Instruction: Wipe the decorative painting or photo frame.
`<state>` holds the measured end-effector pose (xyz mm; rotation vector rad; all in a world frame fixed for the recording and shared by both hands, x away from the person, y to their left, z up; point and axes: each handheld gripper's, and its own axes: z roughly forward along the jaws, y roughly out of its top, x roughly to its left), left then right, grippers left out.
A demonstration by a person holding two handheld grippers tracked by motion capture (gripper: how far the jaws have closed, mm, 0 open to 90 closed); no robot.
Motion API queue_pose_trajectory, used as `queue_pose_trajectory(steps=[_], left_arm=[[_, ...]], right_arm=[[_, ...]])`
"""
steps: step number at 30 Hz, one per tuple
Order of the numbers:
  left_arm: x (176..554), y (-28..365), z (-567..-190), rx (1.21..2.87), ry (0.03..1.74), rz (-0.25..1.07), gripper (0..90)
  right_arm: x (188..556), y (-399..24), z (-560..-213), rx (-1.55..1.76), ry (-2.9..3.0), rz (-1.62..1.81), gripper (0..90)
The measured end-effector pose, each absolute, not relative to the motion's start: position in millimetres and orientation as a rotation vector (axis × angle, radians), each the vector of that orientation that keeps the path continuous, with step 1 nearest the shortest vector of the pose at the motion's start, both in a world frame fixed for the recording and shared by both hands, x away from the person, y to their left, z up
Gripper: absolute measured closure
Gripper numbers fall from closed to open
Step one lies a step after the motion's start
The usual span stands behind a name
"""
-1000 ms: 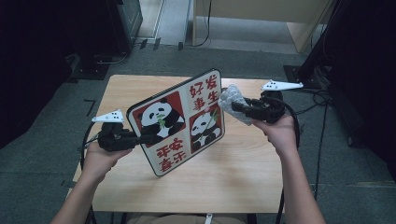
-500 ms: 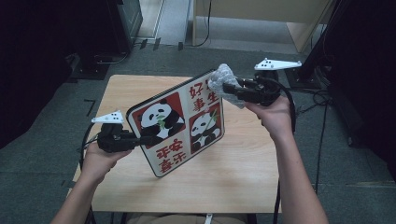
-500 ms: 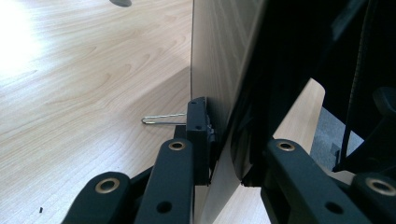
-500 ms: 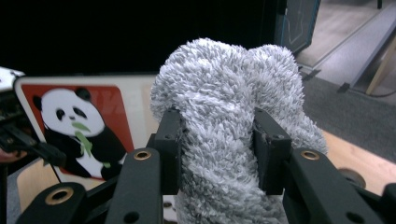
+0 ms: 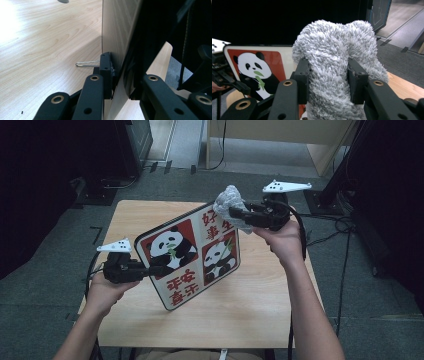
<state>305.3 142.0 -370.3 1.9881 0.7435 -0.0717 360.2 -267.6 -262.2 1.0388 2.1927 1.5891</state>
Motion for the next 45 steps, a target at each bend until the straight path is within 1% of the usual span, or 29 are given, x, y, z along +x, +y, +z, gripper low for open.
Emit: queue_pose_trajectory(steps=[8,20,45], left_arm=[[305.7,142.5,-370.4,1.991,0.737,-0.074,78.3],[306.5,142.8,-370.5,1.992,0.732,-0.081,78.1],[307.3,143.6,-370.8,1.993,0.724,-0.095,77.3]], right_arm=[[361.8,-263.9,-273.0,1.015,2.225,1.578,61.2],[364.3,-270.8,-292.2,1.011,2.229,1.648,62.2],[363.6,-278.8,-317.3,1.048,2.311,1.658,62.5]])
